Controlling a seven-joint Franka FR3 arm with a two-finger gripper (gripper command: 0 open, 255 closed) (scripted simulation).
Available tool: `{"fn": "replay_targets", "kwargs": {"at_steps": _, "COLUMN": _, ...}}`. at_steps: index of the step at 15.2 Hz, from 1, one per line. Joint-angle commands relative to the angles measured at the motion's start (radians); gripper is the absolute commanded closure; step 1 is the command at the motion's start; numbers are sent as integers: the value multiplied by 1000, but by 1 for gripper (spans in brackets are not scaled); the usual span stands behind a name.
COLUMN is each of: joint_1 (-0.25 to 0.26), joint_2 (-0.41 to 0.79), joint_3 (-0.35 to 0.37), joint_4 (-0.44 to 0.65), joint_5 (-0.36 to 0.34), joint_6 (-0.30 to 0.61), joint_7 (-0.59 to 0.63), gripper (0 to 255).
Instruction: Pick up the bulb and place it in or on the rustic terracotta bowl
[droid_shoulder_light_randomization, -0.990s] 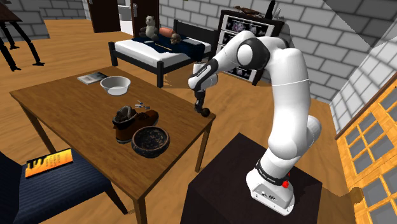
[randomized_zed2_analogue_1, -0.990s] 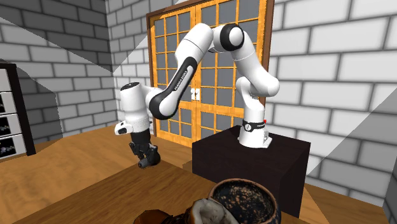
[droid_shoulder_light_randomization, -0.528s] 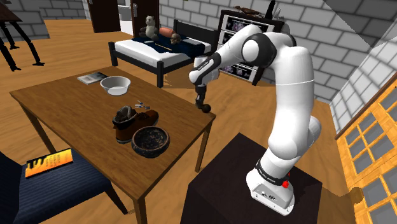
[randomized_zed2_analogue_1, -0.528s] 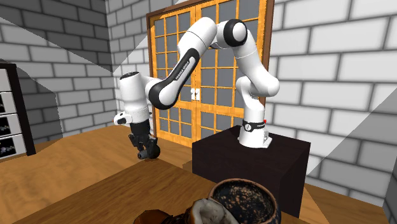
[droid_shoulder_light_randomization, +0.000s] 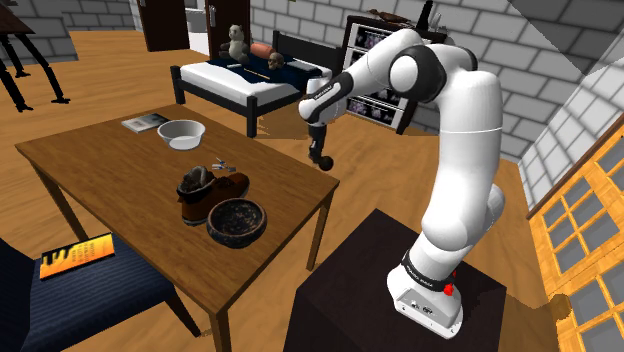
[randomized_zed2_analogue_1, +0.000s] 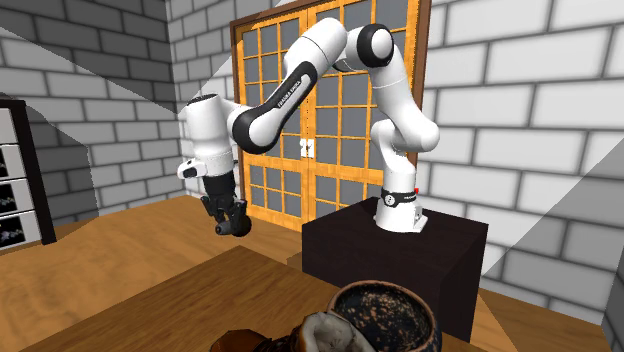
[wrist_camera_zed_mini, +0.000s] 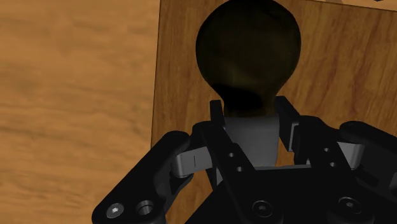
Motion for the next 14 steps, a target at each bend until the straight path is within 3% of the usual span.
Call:
{"fn": "replay_targets", "kwargs": {"at_steps": 1, "joint_1": 1, "joint_2": -13, "joint_3": 0, "joint_4": 9, "joint_5": -1, "joint_6": -22, "joint_7": -1, "gripper": 255}}
{"fn": "replay_targets", "kwargs": {"at_steps": 14, "joint_1": 19, "joint_2": -114, "joint_3": 3, "joint_4": 31, "joint_5": -6, "joint_6": -147, "joint_7": 13, "gripper": 255}}
